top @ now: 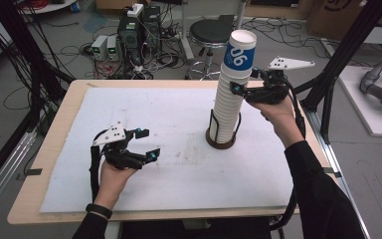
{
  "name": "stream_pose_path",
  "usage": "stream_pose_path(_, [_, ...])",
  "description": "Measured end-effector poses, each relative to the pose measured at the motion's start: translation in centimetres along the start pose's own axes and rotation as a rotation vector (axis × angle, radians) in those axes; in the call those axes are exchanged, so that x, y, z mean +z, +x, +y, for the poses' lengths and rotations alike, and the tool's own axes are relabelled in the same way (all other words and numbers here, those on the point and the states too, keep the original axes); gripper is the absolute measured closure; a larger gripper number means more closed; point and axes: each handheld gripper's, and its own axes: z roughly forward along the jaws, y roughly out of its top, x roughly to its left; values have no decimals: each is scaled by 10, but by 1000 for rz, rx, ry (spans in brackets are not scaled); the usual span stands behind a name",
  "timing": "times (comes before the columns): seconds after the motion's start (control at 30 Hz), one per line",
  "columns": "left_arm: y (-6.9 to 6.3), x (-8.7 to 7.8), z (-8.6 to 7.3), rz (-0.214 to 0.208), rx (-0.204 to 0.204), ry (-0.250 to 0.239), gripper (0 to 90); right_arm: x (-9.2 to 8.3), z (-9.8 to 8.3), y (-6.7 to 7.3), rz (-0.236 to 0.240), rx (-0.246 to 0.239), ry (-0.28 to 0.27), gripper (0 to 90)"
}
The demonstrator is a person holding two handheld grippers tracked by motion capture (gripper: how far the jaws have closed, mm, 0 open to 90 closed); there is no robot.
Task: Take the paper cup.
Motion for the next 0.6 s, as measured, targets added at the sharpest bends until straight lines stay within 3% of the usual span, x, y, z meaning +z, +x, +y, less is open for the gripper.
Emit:
stream_pose_path(0.3, [-1, 1, 7, -8, -9, -10, 147, -1, 0, 0, 2, 1, 5, 139])
stream_pose_path(0.47, [-4, 2, 21, -6, 11, -30, 147, 0, 0, 0, 1, -2, 4, 139])
stream_pose_path(0.6, [-3, 3, 35, -17, -4, -53, 147, -1, 0, -1, 1, -6, 5, 139])
